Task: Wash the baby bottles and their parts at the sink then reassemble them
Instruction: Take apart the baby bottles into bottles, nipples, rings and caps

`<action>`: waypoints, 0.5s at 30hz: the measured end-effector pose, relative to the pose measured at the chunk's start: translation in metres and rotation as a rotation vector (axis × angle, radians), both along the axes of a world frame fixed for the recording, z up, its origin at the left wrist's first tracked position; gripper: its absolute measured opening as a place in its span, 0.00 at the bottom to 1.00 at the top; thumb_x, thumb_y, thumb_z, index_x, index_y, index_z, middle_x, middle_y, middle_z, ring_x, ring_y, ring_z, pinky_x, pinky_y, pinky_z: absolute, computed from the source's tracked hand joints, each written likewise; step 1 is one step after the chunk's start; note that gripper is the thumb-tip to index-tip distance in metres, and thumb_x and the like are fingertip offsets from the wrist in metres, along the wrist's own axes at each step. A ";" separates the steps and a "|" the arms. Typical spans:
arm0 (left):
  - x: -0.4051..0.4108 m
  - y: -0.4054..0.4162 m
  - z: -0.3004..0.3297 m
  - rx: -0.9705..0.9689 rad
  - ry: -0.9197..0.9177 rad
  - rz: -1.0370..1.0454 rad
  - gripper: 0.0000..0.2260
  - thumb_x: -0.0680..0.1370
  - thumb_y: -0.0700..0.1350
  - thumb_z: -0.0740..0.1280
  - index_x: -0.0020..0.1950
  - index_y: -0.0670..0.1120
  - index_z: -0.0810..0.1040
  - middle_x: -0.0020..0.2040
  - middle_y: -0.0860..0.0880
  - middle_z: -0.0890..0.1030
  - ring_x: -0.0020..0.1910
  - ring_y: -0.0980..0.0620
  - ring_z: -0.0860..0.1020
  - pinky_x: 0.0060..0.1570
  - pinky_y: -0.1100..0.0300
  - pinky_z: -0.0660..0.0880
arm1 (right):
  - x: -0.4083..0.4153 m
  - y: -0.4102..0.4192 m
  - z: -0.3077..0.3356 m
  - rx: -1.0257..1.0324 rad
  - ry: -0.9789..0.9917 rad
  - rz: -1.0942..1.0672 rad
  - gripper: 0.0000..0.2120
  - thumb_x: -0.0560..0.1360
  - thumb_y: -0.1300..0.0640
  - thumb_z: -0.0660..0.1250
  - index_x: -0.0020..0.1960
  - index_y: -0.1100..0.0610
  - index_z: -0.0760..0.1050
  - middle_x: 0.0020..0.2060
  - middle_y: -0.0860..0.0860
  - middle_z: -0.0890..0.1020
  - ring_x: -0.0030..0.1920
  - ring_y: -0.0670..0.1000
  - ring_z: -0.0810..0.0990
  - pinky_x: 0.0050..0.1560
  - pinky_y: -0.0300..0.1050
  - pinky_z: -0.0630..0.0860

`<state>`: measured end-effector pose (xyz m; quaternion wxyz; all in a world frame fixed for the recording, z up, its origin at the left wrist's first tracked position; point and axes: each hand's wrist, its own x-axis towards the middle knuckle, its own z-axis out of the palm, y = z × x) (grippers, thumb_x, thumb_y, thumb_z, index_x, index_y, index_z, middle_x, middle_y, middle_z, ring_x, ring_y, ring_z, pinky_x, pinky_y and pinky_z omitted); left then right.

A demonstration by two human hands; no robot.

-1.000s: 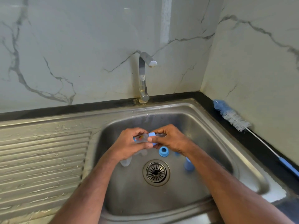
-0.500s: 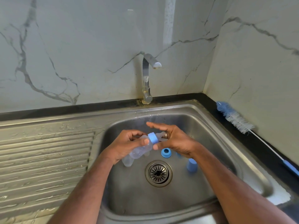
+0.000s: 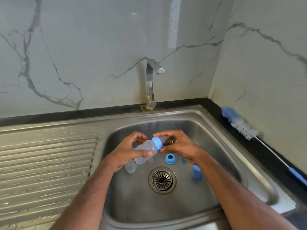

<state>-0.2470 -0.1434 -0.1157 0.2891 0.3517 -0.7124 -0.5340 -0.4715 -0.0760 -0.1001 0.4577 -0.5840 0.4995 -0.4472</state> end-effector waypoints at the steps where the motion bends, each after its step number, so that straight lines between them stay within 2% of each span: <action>1: 0.001 -0.001 -0.001 -0.007 -0.001 0.005 0.30 0.58 0.54 0.82 0.57 0.49 0.76 0.54 0.45 0.79 0.50 0.53 0.78 0.47 0.59 0.78 | -0.001 0.000 0.000 0.007 -0.029 -0.003 0.26 0.69 0.75 0.73 0.62 0.54 0.83 0.54 0.53 0.86 0.57 0.59 0.83 0.61 0.54 0.81; 3: 0.003 -0.002 -0.002 -0.023 0.015 0.028 0.29 0.58 0.52 0.82 0.54 0.49 0.75 0.52 0.45 0.76 0.47 0.53 0.75 0.45 0.57 0.76 | -0.003 -0.001 -0.001 0.030 -0.109 -0.008 0.24 0.70 0.74 0.74 0.61 0.56 0.83 0.55 0.56 0.86 0.57 0.59 0.84 0.62 0.55 0.80; 5: 0.004 -0.003 -0.001 -0.024 0.055 0.044 0.22 0.63 0.52 0.80 0.49 0.48 0.75 0.47 0.48 0.76 0.43 0.54 0.73 0.41 0.56 0.74 | -0.002 -0.001 -0.001 0.031 -0.170 -0.029 0.19 0.70 0.71 0.76 0.59 0.58 0.83 0.54 0.58 0.85 0.56 0.60 0.83 0.60 0.55 0.81; 9: 0.002 0.000 0.004 0.084 0.103 0.069 0.14 0.72 0.53 0.72 0.50 0.45 0.77 0.47 0.48 0.78 0.41 0.52 0.76 0.37 0.53 0.76 | -0.001 -0.005 -0.005 -0.021 -0.091 -0.112 0.14 0.69 0.69 0.78 0.51 0.55 0.85 0.52 0.54 0.85 0.54 0.55 0.82 0.59 0.54 0.82; 11: 0.002 0.001 0.004 0.100 0.077 0.054 0.17 0.70 0.53 0.75 0.53 0.46 0.77 0.49 0.48 0.79 0.42 0.53 0.78 0.39 0.54 0.77 | -0.002 -0.006 -0.007 -0.020 -0.061 -0.129 0.15 0.69 0.69 0.78 0.50 0.53 0.85 0.52 0.52 0.85 0.57 0.57 0.82 0.59 0.53 0.82; 15: 0.002 0.002 0.004 0.046 0.020 0.043 0.27 0.62 0.46 0.78 0.58 0.46 0.74 0.53 0.44 0.79 0.42 0.53 0.78 0.40 0.56 0.78 | -0.004 -0.008 -0.008 -0.016 -0.023 -0.130 0.15 0.68 0.68 0.79 0.50 0.52 0.85 0.52 0.51 0.85 0.57 0.56 0.82 0.59 0.52 0.82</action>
